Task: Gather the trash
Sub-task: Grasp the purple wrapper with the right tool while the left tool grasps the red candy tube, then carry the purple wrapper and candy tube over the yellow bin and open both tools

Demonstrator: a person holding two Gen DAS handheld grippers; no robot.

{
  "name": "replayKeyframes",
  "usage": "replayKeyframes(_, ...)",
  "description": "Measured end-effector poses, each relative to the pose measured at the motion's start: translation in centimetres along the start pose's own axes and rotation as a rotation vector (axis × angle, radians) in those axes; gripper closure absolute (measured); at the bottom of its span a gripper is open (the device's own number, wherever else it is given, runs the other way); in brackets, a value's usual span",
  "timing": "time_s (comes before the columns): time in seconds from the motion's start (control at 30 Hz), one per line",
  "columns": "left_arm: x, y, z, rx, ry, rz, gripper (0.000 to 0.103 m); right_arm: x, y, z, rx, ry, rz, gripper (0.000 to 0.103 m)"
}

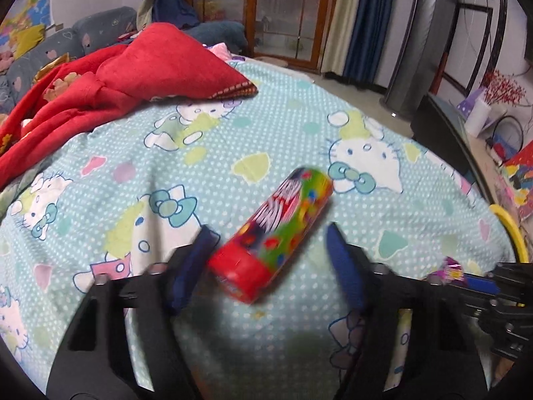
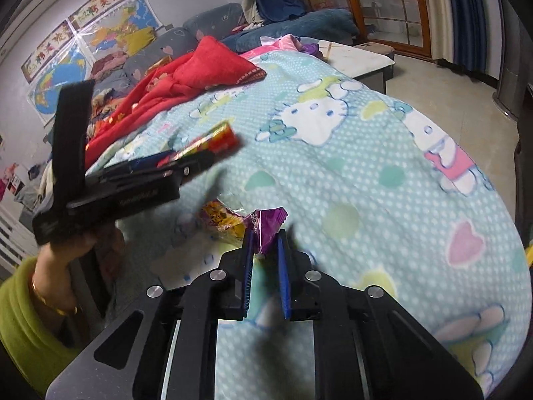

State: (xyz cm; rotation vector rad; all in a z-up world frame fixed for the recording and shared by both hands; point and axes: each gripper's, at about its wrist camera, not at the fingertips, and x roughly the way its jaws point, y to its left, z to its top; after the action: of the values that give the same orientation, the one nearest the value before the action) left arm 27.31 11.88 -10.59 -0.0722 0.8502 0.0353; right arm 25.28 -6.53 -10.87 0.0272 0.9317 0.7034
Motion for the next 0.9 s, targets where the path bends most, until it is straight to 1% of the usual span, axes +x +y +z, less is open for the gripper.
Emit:
replayKeyframes(0.03, 0.1, -0.1, -0.1, 0.005, 0.008, 0.011, 0.058, -0.2, -0.1, -0.2, -0.005, 0.003, -0.011, 0.089)
replayKeyframes(0.1, 0.1, -0.3, -0.1, 0.016, 0.008, 0.02, 0.06, -1.0, -0.2, -0.5, -0.006, 0.001, -0.018, 0.089)
replayKeyframes(0.17, -0.1, -0.5, -0.3, 0.026, 0.008, 0.019, 0.064, -1.6, -0.4, -0.7, -0.004, 0.001, -0.023, 0.09)
replayKeyframes(0.23, -0.5, -0.8, -0.7, 0.029, 0.006, 0.001, 0.072, -2.4, -0.6, -0.9, -0.004, -0.004, -0.027, 0.09)
replayKeyframes(0.3, -0.9, -1.2, -1.1, 0.025, 0.004, -0.021, 0.074, -3.1, -0.8, -1.1, -0.002, -0.014, -0.027, 0.09)
replayKeyframes(0.43, -2.0, -2.0, -2.1, 0.018, -0.012, -0.064, 0.076, -4.5, -1.3, -1.3, 0.001, -0.033, -0.039, 0.09)
replayKeyframes(0.77, -5.0, -3.8, -4.1, -0.058, -0.06, -0.175, 0.079, -8.5, -4.0, -1.9, 0.063, -0.091, -0.078, 0.09)
replayKeyframes(0.9, -5.8, -5.2, -4.6, -0.046, -0.074, -0.203, 0.079, -10.1, -5.1, -2.2, 0.087, -0.121, -0.099, 0.09)
